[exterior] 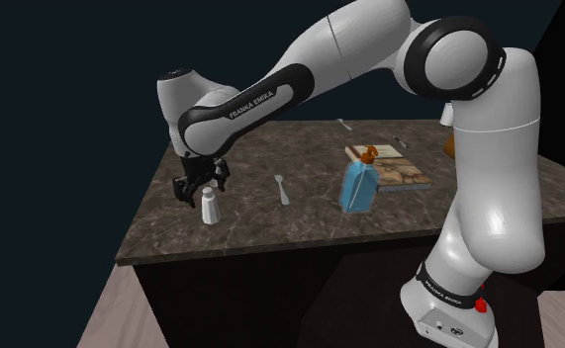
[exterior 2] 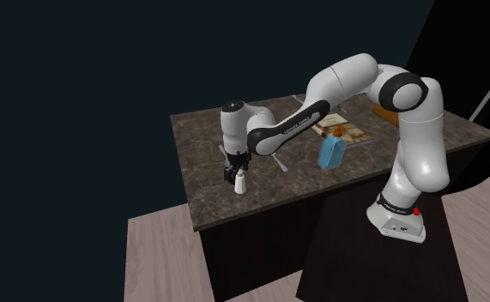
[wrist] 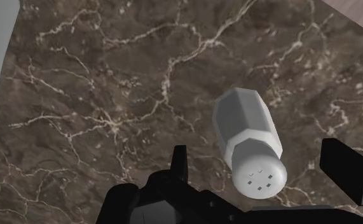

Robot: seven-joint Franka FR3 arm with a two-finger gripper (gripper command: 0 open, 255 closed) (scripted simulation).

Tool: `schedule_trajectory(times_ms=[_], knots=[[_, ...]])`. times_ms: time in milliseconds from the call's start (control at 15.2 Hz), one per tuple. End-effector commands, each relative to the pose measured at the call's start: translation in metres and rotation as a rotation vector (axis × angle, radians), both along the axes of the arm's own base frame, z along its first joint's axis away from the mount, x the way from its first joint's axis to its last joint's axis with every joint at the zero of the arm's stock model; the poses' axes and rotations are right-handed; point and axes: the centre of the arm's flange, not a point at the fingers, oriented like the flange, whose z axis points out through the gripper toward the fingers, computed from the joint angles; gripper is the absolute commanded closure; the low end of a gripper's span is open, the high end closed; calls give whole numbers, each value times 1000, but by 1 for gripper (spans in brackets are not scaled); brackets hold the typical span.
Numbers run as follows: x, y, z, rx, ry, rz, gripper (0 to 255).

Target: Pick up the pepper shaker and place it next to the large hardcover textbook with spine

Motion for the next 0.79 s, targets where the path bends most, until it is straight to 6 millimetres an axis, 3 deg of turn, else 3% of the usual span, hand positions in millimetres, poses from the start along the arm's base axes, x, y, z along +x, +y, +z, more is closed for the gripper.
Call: schedule_trajectory(times_ms=[0,66,132,726], knots=[[0,0,0,0,0,0,0],[0,0,0,0,0,0,0],[0,0,0,0,0,0,255],[0,0,0,0,0,0,255]])
